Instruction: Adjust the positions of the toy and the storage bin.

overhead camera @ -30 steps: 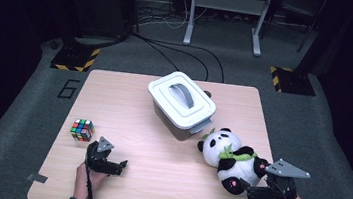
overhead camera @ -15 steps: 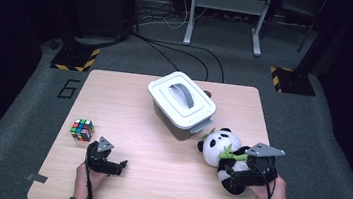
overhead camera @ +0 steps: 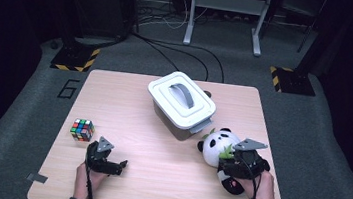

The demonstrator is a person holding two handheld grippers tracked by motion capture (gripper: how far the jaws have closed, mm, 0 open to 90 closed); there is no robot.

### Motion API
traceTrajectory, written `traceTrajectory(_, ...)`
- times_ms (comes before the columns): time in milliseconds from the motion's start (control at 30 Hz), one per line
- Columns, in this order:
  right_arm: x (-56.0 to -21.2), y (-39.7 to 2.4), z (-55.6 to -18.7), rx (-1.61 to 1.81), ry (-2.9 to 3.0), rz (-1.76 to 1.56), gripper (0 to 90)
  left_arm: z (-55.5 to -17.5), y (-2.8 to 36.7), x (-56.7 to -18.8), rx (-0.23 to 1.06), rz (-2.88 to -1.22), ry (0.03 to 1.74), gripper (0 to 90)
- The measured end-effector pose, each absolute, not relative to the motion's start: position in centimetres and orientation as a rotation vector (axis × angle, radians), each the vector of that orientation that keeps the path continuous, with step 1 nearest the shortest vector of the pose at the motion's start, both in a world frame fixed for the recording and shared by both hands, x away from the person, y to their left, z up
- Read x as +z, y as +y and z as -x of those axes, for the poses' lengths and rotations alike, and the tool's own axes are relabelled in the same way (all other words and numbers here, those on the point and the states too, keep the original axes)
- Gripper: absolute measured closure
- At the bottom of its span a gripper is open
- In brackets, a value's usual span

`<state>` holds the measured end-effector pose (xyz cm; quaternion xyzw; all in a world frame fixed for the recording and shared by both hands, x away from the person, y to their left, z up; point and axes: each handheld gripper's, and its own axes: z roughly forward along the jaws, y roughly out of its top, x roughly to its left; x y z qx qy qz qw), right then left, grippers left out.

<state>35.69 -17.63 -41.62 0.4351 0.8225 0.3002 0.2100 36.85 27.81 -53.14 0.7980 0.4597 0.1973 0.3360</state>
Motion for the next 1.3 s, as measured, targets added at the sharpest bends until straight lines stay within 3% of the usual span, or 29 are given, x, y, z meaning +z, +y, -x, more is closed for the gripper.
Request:
traceTrajectory(300, -42.6, -17.0, -36.0, 0.790, 2.305, -1.231, 55.4, -36.8, 27.8, -53.1, 0.514, -2.082, 1.201, 0.0)
traceTrajectory(633, -42.9, -17.0, -35.5, 0.777, 2.317, -1.181, 68.8, -36.8, 27.8, -53.1, 0.514, -2.081, 1.202, 0.0)
traceTrajectory(1300, -42.1, -17.5, -34.5, 0.859, 2.340, -1.139, 73.5, -36.8, 27.8, -53.1, 0.514, -2.083, 1.200, 0.0)
